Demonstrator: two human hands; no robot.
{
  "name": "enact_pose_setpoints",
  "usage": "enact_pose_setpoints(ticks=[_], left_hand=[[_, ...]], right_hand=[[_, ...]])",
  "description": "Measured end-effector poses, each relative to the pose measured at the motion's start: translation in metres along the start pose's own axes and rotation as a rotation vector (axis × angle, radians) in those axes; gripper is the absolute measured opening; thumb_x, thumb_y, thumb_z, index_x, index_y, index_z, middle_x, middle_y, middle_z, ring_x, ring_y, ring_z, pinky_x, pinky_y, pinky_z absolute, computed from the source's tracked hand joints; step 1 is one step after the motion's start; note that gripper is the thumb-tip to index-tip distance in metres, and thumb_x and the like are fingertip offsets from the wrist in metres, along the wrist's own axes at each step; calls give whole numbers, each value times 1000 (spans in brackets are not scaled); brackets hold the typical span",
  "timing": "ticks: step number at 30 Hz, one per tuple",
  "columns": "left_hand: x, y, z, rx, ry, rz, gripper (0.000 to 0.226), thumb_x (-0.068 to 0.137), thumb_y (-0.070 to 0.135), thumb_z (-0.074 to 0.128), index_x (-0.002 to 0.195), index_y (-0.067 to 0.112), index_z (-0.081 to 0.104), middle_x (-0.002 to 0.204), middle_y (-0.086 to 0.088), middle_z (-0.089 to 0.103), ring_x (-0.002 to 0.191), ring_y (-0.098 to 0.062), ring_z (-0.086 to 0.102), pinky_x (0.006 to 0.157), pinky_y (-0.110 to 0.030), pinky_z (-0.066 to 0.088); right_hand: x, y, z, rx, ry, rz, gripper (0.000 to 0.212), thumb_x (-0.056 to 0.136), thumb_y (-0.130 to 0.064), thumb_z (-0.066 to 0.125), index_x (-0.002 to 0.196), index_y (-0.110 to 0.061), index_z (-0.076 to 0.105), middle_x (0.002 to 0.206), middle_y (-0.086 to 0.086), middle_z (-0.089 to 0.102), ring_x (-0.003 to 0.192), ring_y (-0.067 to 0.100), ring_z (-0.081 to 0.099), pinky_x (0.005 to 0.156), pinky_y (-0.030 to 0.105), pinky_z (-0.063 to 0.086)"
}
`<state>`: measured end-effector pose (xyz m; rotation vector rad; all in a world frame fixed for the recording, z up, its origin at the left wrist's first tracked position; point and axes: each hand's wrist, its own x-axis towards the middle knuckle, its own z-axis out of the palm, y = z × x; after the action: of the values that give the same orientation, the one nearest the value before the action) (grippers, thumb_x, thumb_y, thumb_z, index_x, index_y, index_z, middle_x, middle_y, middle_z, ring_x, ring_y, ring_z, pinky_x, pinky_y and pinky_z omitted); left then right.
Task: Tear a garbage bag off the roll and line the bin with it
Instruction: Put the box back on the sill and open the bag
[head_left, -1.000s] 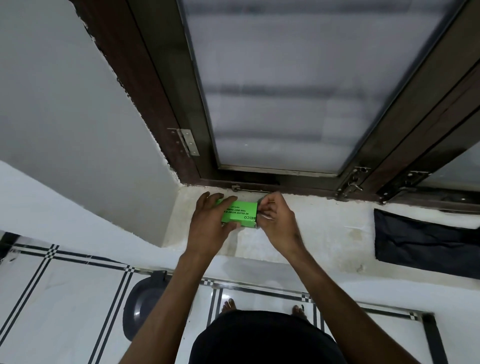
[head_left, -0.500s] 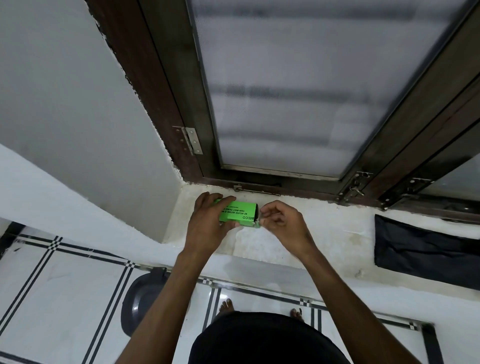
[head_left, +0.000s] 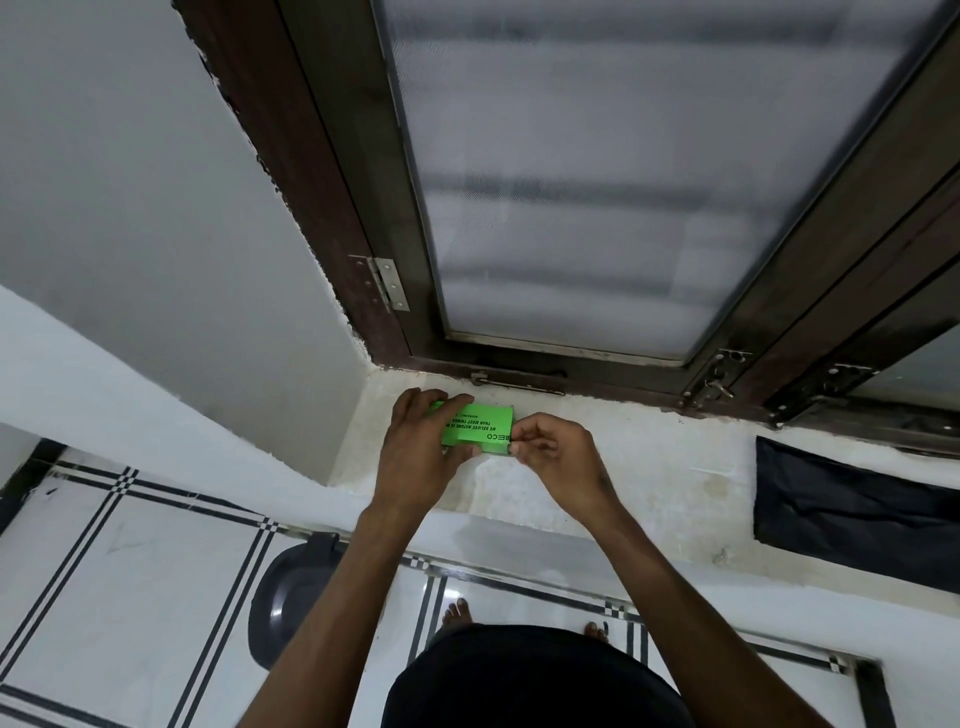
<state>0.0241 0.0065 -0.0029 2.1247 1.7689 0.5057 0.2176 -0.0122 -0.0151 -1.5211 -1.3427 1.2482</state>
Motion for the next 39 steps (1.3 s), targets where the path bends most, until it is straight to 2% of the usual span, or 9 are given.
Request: enact_pose_setpoints(ticks=[4, 8, 13, 17, 20, 23, 29, 35, 39], left_hand=[[1, -2, 1, 27, -7, -22, 65, 72, 30, 84, 133, 24, 60, 131, -9, 60, 130, -37, 43, 106, -47, 42], [1, -2, 1, 134, -6, -74, 65, 78, 30, 79, 138, 30, 54, 147, -5, 51, 144, -34, 31, 117, -57, 18], [4, -12, -4, 106, 6, -54, 63, 76, 24, 82, 135, 24, 58, 140, -10, 56, 136, -36, 42, 112, -49, 36], [2, -12, -3, 100, 19, -53, 64, 74, 23, 84, 134, 21, 59, 138, -13, 58, 134, -38, 44, 110, -50, 39], [2, -11, -3, 111, 16, -71, 67, 76, 28, 81, 138, 23, 55, 144, -12, 52, 141, -37, 36, 116, -55, 28], [1, -10, -6, 117, -12, -69, 76, 73, 34, 83, 141, 26, 51, 148, -10, 48, 146, -37, 28, 117, -56, 20], [-1, -3, 0, 94, -26, -13, 68, 73, 28, 84, 135, 22, 58, 141, -11, 56, 139, -38, 38, 115, -51, 32], [5, -2, -5, 166, -63, -5, 67, 77, 25, 82, 138, 26, 55, 144, -7, 54, 143, -36, 34, 118, -56, 20], [6, 1, -12, 160, -66, 16, 79, 69, 35, 86, 140, 26, 52, 142, -11, 54, 139, -37, 37, 114, -55, 29]], right_hand=[[-5, 0, -3, 42, -52, 8, 32, 91, 9, 55, 108, -19, 54, 101, 2, 75, 99, 7, 69, 85, 19, 53], [-7, -2, -7, 59, -173, 43, 42, 94, 12, 45, 112, -25, 43, 112, 4, 74, 114, 8, 64, 93, 23, 49], [-8, -9, 0, 183, -274, 125, 44, 94, 13, 42, 119, -23, 42, 125, 5, 67, 116, 9, 59, 85, 18, 47], [-2, -20, 13, 196, -189, 131, 38, 93, 14, 42, 113, -18, 43, 111, 10, 66, 100, 14, 59, 78, 17, 45], [-4, -22, 13, 191, -139, 101, 35, 91, 15, 48, 108, -16, 45, 110, 10, 67, 108, 17, 63, 87, 24, 51], [-10, -18, 8, 212, -52, 70, 37, 88, 17, 54, 95, -19, 48, 111, 12, 69, 110, 18, 66, 81, 23, 56], [-17, -9, 0, 292, 23, 95, 36, 85, 17, 59, 94, -16, 47, 112, 15, 62, 106, 31, 67, 86, 39, 58], [-14, -14, 1, 300, -81, 131, 37, 88, 16, 55, 111, -13, 46, 111, 12, 64, 100, 20, 66, 89, 31, 56], [-19, -13, -9, 230, 8, 67, 33, 88, 15, 48, 111, -9, 54, 108, 13, 66, 95, 20, 67, 80, 22, 53]])
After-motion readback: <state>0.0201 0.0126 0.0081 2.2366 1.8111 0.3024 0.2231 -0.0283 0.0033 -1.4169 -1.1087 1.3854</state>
